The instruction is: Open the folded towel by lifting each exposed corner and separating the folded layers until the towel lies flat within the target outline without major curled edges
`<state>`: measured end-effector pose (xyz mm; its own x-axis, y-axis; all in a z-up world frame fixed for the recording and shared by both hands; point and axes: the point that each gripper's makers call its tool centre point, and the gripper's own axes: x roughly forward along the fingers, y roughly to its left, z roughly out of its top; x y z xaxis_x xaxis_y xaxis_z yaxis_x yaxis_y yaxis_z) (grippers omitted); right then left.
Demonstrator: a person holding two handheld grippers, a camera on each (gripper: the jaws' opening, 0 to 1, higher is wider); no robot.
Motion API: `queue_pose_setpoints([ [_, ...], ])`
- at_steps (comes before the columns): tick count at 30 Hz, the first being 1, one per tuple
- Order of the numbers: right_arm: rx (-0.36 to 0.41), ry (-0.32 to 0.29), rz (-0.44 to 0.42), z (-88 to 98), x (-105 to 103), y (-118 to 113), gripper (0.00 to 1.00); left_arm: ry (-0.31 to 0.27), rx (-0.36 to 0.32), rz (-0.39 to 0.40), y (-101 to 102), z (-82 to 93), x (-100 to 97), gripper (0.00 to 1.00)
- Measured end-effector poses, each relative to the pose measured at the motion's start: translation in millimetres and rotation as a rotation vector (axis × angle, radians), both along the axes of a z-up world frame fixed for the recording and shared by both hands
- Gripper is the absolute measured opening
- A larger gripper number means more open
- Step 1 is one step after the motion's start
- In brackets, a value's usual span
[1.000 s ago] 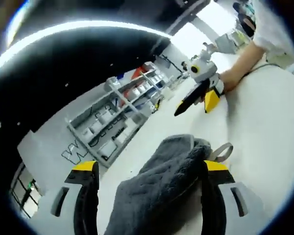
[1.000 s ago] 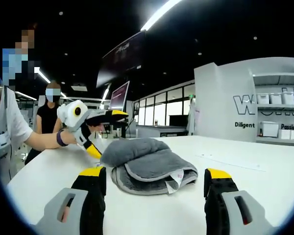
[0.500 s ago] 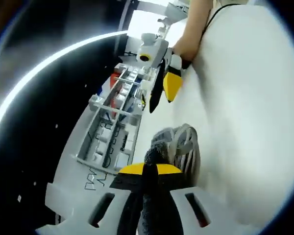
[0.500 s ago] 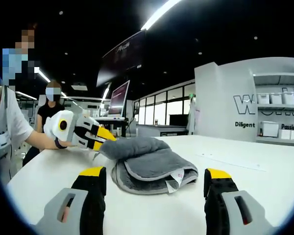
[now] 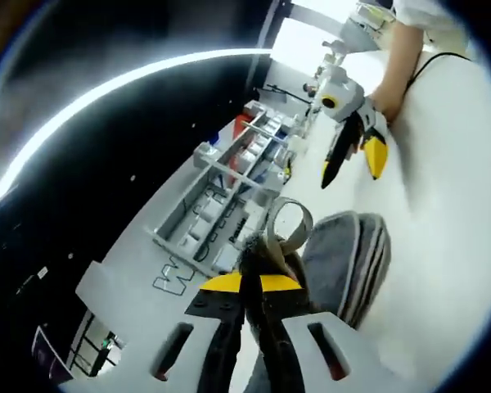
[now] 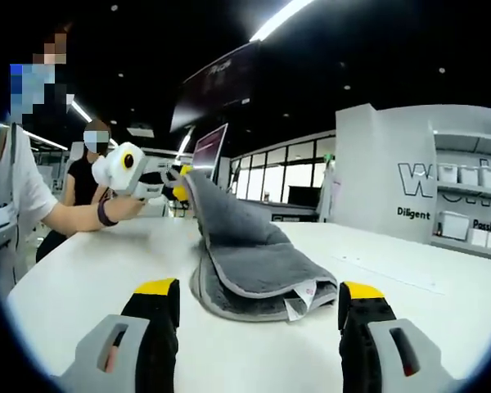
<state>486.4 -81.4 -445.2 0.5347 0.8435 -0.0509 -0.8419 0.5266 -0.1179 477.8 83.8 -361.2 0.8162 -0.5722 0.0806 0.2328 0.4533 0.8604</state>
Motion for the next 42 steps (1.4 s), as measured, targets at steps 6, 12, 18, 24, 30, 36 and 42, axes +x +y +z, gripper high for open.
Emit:
queue_pose_setpoints([
  [6,-0.025,-0.013,0.043,-2.2,-9.9,11.3,0.73,-0.044,-0.091,0.134,51.8,21.9,20.0,0.04],
  [12,-0.082,-0.033,0.095,-8.4,-20.5,24.1,0.72,-0.02,-0.156,0.218,84.4,22.3,38.2,0.04],
  [18,-0.102,-0.035,0.108,-11.2,-21.8,25.2,0.72,0.012,-0.207,0.336,119.8,15.9,54.0,0.04],
  [24,-0.107,-0.028,0.11,-12.4,-20.8,24.6,0.72,0.094,-0.267,0.444,150.8,-2.6,68.4,0.04],
  [30,-0.126,-0.029,0.12,-15.2,-22.5,26.4,0.72,0.166,-0.251,0.523,169.1,-26.3,78.7,0.04],
  [36,-0.129,-0.027,0.122,-16.1,-22.8,26.4,0.72,0.246,-0.22,0.568,178.2,-51.4,87.5,0.04],
  [42,-0.13,-0.023,0.123,-17.0,-23.0,26.5,0.72,0.298,-0.209,0.586,181.2,-66.1,92.5,0.04],
])
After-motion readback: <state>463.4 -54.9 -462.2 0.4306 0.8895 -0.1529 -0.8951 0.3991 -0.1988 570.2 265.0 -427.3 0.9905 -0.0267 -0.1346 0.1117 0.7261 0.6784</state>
